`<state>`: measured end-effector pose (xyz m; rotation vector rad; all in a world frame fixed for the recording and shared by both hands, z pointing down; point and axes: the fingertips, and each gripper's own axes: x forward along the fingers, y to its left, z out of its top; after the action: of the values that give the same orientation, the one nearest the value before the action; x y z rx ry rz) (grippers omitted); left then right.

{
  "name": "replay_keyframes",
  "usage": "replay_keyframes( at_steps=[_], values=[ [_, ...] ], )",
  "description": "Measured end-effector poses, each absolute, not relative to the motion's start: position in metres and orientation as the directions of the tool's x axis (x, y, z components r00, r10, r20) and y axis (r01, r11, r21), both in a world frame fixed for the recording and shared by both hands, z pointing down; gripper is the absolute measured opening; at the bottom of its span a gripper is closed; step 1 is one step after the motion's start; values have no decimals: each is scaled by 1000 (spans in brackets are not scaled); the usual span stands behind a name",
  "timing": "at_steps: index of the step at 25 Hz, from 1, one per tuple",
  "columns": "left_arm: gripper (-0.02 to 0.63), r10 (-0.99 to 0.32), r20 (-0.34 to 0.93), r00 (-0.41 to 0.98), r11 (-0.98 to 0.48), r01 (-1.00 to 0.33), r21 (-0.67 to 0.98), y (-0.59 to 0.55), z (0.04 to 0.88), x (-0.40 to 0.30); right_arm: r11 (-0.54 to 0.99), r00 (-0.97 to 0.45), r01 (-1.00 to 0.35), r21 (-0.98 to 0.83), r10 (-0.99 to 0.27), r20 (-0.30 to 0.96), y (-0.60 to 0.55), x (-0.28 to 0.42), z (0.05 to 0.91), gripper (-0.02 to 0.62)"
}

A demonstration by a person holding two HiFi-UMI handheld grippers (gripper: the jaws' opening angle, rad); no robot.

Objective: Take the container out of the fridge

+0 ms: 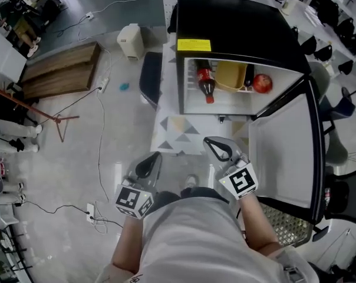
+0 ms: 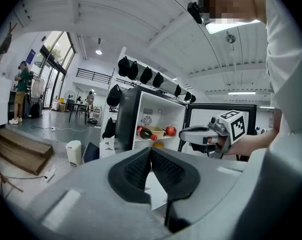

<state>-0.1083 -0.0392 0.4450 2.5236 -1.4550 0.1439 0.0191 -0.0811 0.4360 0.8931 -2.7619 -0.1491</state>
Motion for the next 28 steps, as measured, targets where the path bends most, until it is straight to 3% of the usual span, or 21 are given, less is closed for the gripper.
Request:
replay_keyframes(
  at_steps=[11,28],
  values=[
    [11,-784,226,579,-562,-815,138,-96,453,-72,718,-677,-655,235,-696,239,-141,65,446,3],
    [11,-627,275,729,-714,-679,171,-185,469,-83,553,-421,-731,399,-826,374,-249,88,467,29]
  ],
)
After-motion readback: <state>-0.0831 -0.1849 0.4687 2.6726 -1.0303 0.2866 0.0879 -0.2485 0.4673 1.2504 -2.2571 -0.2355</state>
